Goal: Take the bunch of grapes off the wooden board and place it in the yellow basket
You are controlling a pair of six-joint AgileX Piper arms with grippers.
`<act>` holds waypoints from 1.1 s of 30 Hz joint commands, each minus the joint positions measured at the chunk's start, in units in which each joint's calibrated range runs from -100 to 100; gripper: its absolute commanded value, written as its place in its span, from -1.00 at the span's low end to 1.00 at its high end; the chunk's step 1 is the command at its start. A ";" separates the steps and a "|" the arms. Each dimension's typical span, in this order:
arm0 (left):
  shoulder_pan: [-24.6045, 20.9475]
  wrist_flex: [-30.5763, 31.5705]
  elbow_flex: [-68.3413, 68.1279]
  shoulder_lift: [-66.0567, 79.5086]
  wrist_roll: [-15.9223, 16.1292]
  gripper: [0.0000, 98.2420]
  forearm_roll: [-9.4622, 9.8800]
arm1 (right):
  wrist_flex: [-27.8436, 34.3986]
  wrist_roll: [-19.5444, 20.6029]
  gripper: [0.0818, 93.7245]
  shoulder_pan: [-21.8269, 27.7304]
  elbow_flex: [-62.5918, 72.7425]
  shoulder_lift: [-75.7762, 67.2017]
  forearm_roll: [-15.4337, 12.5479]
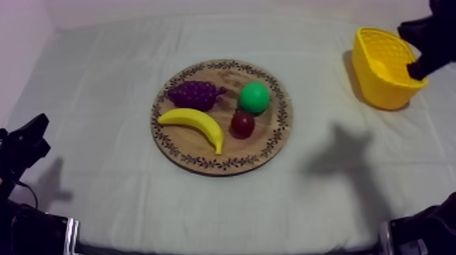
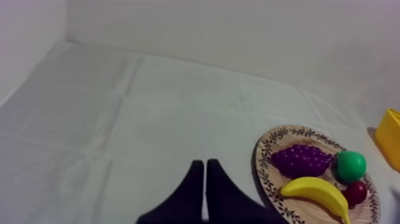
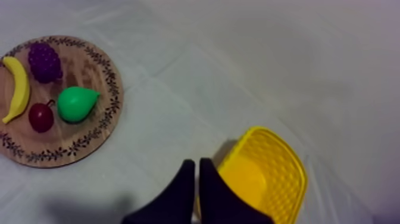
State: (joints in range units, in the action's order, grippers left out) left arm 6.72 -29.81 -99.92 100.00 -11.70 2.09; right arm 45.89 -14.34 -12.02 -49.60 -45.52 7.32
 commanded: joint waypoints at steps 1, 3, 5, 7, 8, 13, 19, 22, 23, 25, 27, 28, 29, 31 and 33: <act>-0.03 -0.01 0.03 0.00 0.01 -1.00 -0.02 | 1.28 -0.60 -0.99 -0.95 5.87 5.89 -0.02; -0.03 -0.01 0.03 0.00 0.01 -1.00 -0.02 | 2.93 -1.28 -0.99 -1.88 9.75 9.48 -0.15; -0.03 -0.01 0.03 0.00 0.01 -1.00 -0.02 | 4.72 -2.01 -0.99 -2.85 13.60 13.13 -0.47; -0.03 -0.01 0.03 0.00 0.01 -1.00 -0.02 | 6.49 -2.66 -0.99 -3.99 17.29 16.81 -0.72; -0.03 -0.01 0.03 0.00 0.01 -1.00 -0.02 | 7.37 -2.90 -0.99 -4.61 19.13 18.65 -0.79; -0.03 -0.01 0.03 0.00 0.01 -1.00 -0.02 | 11.74 -4.16 -0.99 -7.06 28.44 27.26 -1.36; -0.03 -0.01 0.03 0.00 0.01 -1.00 -0.02 | 17.68 -6.66 -0.99 -9.16 38.95 35.52 -2.30; -0.03 -0.01 0.03 0.00 0.01 -1.00 -0.02 | 21.05 -8.09 -0.99 -9.88 43.58 38.95 -3.14; -0.03 -0.01 0.03 0.00 0.01 -1.00 -0.02 | 22.16 -8.46 -0.99 -10.13 45.00 40.01 -3.39; -0.03 -0.01 0.03 0.00 0.01 -1.00 -0.02 | 24.18 -8.96 -0.99 -10.66 47.61 42.08 -3.78; -0.03 -0.01 0.03 0.00 0.01 -1.00 -0.02 | 26.40 -9.43 -0.99 -11.09 50.31 44.23 -4.23; -0.03 -0.01 0.03 0.00 0.01 -1.00 -0.02 | 27.55 -9.60 -0.99 -11.30 51.78 45.38 -4.43; -0.03 -0.01 0.03 0.00 0.01 -1.00 -0.02 | 28.65 -9.71 -0.99 -11.49 53.31 46.52 -4.62; -0.03 -0.01 0.03 0.00 0.01 -1.00 -0.02 | 30.67 -9.77 -0.99 -11.82 56.48 48.83 -4.96; -0.03 -0.01 0.03 0.00 0.01 -1.00 -0.02 | 32.61 -9.78 -0.99 -12.09 59.61 51.04 -5.29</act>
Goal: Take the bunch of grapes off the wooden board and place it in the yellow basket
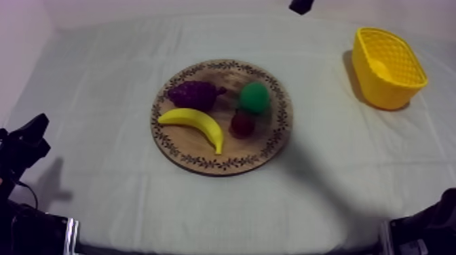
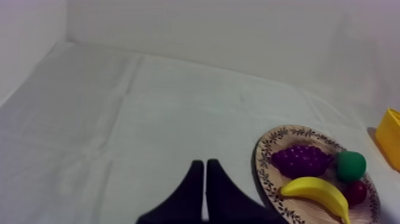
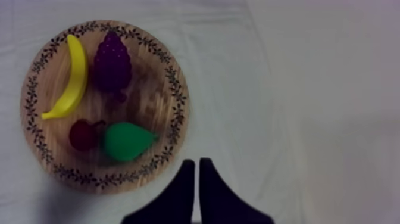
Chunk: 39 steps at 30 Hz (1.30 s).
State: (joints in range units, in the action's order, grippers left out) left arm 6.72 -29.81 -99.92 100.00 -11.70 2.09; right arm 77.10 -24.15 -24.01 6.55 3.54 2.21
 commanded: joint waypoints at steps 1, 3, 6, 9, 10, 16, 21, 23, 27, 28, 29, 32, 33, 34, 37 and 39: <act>-0.03 -0.01 0.03 0.00 0.01 -1.00 -0.02 | 2.28 0.03 -0.99 -0.22 4.98 3.06 -0.35; -0.03 -0.01 0.03 0.00 0.01 -1.00 -0.02 | 3.88 -0.03 -0.99 -0.36 7.83 5.11 -0.91; -0.03 -0.01 0.03 0.00 0.01 -1.00 -0.02 | 6.71 -0.17 -0.99 -0.37 11.96 8.28 -2.72; -0.03 -0.01 0.03 0.00 0.01 -1.00 -0.02 | 8.90 0.18 -0.99 -0.57 14.53 11.09 -3.91; -0.03 -0.01 0.03 0.00 0.01 -1.00 -0.02 | 9.32 0.38 -0.99 -0.75 14.99 11.95 -4.08; -0.03 -0.01 0.03 0.00 0.01 -1.00 -0.02 | 9.87 0.78 -0.99 -2.05 15.54 15.98 -4.70; -0.03 -0.01 0.03 0.00 0.01 -1.00 -0.02 | 10.44 0.30 -0.99 -3.00 16.10 18.43 -5.81; -0.03 -0.01 0.03 0.00 0.01 -1.00 -0.02 | 11.07 0.00 -0.99 -3.30 16.31 19.12 -6.21; -0.03 -0.01 0.03 0.00 0.01 -1.00 -0.02 | 12.85 -0.51 -0.94 -3.72 16.93 20.13 -6.91; -0.03 -0.01 0.03 0.00 0.01 -1.00 -0.02 | 13.08 -0.56 -0.90 -3.76 17.18 20.34 -7.01; -0.03 -0.01 0.03 0.00 0.01 -1.00 -0.02 | 13.29 -0.60 -0.86 -3.79 17.48 20.56 -7.09; -0.03 -0.01 0.03 0.00 0.01 -1.00 -0.02 | 13.79 -0.61 -0.71 -3.90 18.70 21.28 -7.20; -0.03 -0.01 0.03 0.00 0.01 -1.00 -0.02 | 13.93 -0.66 -0.65 -3.94 19.15 21.50 -7.25; -0.03 -0.01 0.03 0.00 0.01 -1.00 -0.02 | 14.11 -0.79 -0.57 -3.96 19.56 21.71 -7.34; -0.03 -0.01 0.03 0.00 0.01 -1.00 -0.02 | 14.43 -1.09 -0.28 -3.96 20.42 22.17 -7.63; -0.03 -0.01 0.03 0.00 0.01 -1.00 -0.02 | 14.46 -1.13 -0.08 -3.91 20.79 22.49 -7.73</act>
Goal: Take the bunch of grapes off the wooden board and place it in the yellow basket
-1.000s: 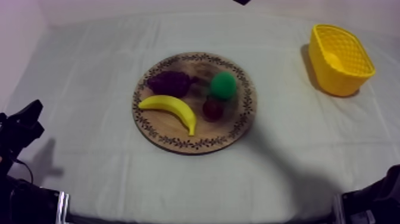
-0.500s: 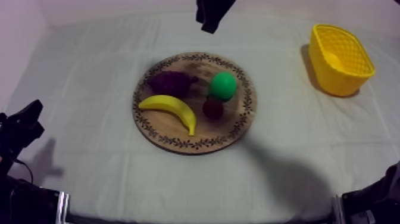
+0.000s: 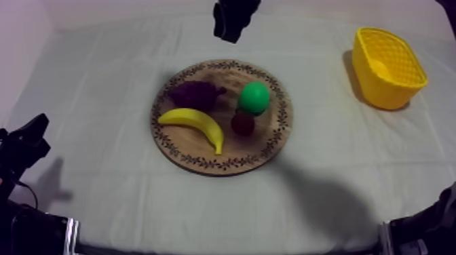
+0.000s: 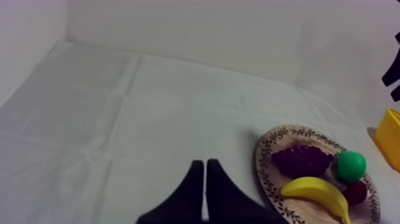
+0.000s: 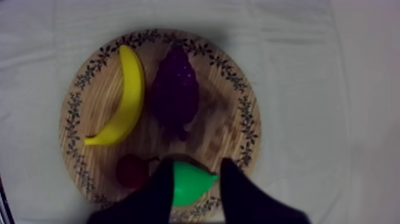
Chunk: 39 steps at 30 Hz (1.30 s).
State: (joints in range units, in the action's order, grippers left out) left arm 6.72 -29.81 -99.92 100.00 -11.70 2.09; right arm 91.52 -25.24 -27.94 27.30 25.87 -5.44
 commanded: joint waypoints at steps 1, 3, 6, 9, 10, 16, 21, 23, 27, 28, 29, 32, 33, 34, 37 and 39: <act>-0.03 -0.01 0.03 0.00 0.01 -1.00 -0.02 | 0.03 -0.11 0.01 0.04 0.16 0.32 -0.13; -0.03 -0.01 0.03 0.00 0.01 -1.00 -0.02 | -0.07 -0.32 0.14 0.05 0.30 0.68 -0.26; -0.03 -0.01 0.03 0.00 0.01 -1.00 -0.02 | -0.31 -0.77 0.27 0.06 0.62 1.37 -0.63; -0.03 -0.01 0.03 0.00 0.01 -1.00 -0.02 | -0.58 -1.17 0.34 0.12 1.19 2.25 -1.04; -0.03 -0.01 0.03 0.00 0.01 -1.00 -0.02 | -0.64 -1.28 0.35 0.13 1.46 2.60 -1.20; -0.03 -0.01 0.03 0.00 0.01 -1.00 -0.02 | -1.28 -2.35 0.39 0.36 3.18 5.12 -2.56; -0.03 -0.01 0.03 0.00 0.01 -1.00 -0.02 | -2.17 -3.44 0.40 0.50 4.38 7.81 -3.67; -0.03 -0.01 0.03 0.00 0.01 -1.00 -0.02 | -2.44 -3.95 0.41 0.51 4.91 9.06 -4.21; -0.03 -0.01 0.03 0.00 0.01 -1.00 -0.02 | -2.63 -4.80 0.41 0.49 6.60 11.92 -5.14; -0.03 -0.01 0.03 0.00 0.01 -1.00 -0.02 | -2.57 -4.91 0.41 0.48 7.15 12.76 -5.34; -0.03 -0.01 0.03 0.00 0.01 -1.00 -0.02 | -2.47 -5.01 0.41 0.49 7.77 13.60 -5.54; -0.03 -0.01 0.03 0.00 0.01 -1.00 -0.02 | -2.27 -5.24 0.41 0.52 9.76 16.20 -5.97; -0.03 -0.01 0.03 0.00 0.01 -1.00 -0.02 | -2.24 -5.32 0.41 0.52 10.40 17.08 -6.04; -0.03 -0.01 0.03 0.00 0.01 -1.00 -0.02 | -2.22 -5.38 0.40 0.52 11.08 17.95 -6.08; -0.03 -0.01 0.03 0.00 0.01 -1.00 -0.02 | -2.08 -5.53 0.39 0.55 13.21 20.49 -6.16; -0.03 -0.01 0.03 0.00 0.01 -1.00 -0.02 | -1.79 -5.68 0.39 0.64 14.61 22.14 -6.26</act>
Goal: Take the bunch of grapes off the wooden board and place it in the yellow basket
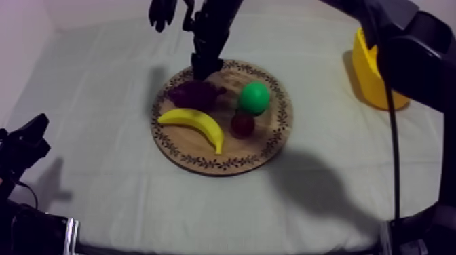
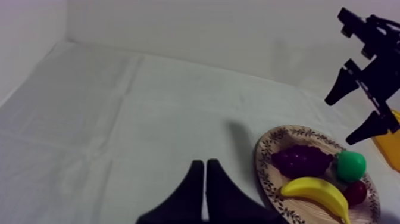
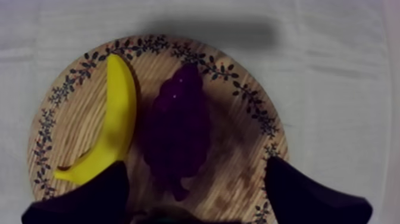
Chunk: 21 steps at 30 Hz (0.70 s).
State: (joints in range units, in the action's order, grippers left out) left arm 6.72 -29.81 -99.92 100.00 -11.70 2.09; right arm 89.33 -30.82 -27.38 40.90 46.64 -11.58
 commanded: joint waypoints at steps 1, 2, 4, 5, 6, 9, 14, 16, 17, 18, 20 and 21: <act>-0.03 -0.01 0.03 0.00 0.01 -1.00 -0.02 | 0.56 -0.17 0.38 0.12 1.66 2.17 -0.16; -0.03 -0.01 0.03 0.00 0.01 -1.00 -0.02 | 0.69 -0.23 0.38 0.17 2.18 2.89 -0.21; -0.03 -0.01 0.03 0.00 0.01 -1.00 -0.02 | 0.84 -0.39 0.38 0.22 2.86 4.15 -0.30; -0.03 -0.01 0.03 0.00 0.01 -1.00 -0.02 | 0.89 -0.50 0.37 0.24 3.05 4.72 -0.36; -0.03 -0.01 0.03 0.00 0.01 -1.00 -0.02 | 0.94 -0.64 0.37 0.25 3.16 5.26 -0.45; -0.03 -0.01 0.03 0.00 0.01 -1.00 -0.02 | 1.13 -1.15 0.36 0.27 3.14 6.63 -0.78; -0.03 -0.01 0.03 0.00 0.01 -1.00 -0.02 | 1.43 -2.38 0.35 0.23 2.86 8.43 -1.59; -0.03 -0.01 0.03 0.00 0.01 -1.00 -0.02 | 1.32 -2.71 0.35 0.26 2.83 9.09 -1.86; -0.03 -0.01 0.03 0.00 0.01 -1.00 -0.02 | 1.22 -2.81 0.34 0.24 2.90 9.43 -1.94; -0.03 -0.01 0.03 0.00 0.01 -1.00 -0.02 | 1.10 -2.90 0.34 0.23 2.95 9.78 -2.02; -0.03 -0.01 0.03 0.00 0.01 -1.00 -0.02 | 0.90 -3.07 0.34 0.21 3.10 10.46 -2.17; -0.03 -0.01 0.03 0.00 0.01 -1.00 -0.02 | 0.83 -3.16 0.33 0.21 3.19 10.80 -2.25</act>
State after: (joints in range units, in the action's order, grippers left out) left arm 6.72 -29.81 -99.92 100.00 -11.70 2.09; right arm 90.20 -33.93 -27.16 44.03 57.24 -13.71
